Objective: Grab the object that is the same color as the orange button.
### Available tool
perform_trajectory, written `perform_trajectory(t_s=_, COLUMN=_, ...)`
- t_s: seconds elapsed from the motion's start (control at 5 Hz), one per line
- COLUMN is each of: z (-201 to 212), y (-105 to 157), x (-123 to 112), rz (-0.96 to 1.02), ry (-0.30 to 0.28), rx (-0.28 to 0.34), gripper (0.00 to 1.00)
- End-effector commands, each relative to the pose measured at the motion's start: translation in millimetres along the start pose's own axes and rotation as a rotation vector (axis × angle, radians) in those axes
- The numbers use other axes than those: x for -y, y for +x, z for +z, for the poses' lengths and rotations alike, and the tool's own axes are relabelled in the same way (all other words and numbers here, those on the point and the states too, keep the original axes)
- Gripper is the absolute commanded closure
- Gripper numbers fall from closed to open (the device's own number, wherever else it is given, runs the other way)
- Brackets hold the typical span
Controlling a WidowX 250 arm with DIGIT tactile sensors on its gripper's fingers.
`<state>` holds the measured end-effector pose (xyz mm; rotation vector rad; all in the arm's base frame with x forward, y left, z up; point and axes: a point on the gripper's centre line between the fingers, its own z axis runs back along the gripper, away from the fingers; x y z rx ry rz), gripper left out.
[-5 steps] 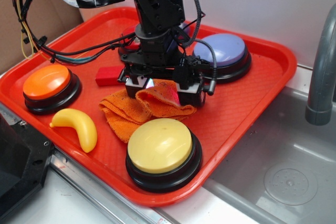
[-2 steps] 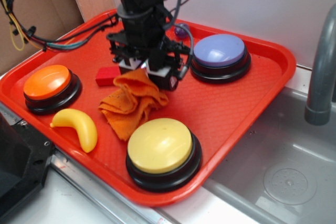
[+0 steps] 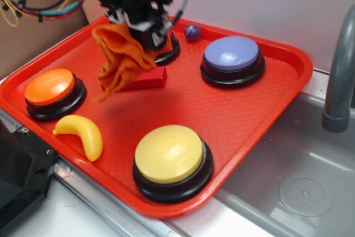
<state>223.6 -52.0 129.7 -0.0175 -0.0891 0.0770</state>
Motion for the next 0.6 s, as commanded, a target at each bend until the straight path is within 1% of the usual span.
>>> perform_trajectory(t_s=0.0, z=66, y=11, x=-27, rz=-0.078, ry=-0.041, rx=0.054, gripper=1.0)
perform_trajectory(t_s=0.2, z=78, y=10, x=-39, rz=-0.047, ry=-0.06, rx=0.085, gripper=1.0)
perform_trajectory(t_s=0.4, z=72, y=8, x=-41, rz=-0.039, ry=-0.067, rx=0.0, gripper=1.0)
